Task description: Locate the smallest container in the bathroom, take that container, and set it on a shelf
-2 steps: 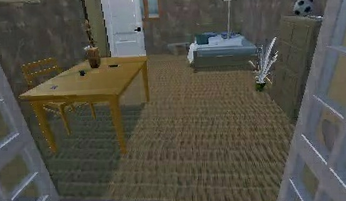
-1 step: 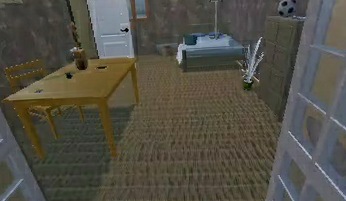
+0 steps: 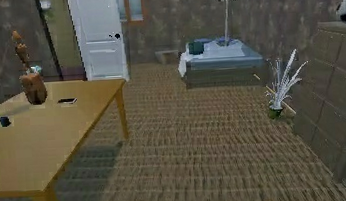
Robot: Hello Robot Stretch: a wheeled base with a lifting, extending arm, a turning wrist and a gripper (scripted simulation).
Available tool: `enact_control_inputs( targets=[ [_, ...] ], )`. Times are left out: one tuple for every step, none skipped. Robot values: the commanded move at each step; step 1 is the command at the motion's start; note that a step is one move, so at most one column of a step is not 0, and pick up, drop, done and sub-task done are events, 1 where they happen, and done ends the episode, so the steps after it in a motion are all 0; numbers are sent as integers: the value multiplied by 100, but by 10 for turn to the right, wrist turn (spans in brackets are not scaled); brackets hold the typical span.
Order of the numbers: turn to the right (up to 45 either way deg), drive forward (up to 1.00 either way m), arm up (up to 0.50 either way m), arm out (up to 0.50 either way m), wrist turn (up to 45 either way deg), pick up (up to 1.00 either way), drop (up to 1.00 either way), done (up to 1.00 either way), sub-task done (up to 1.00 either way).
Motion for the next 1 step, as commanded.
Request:
enact_control_inputs(
  targets=[
    [0, 100, 0, 0, 0, 0, 0, 0, 0]
  ],
)
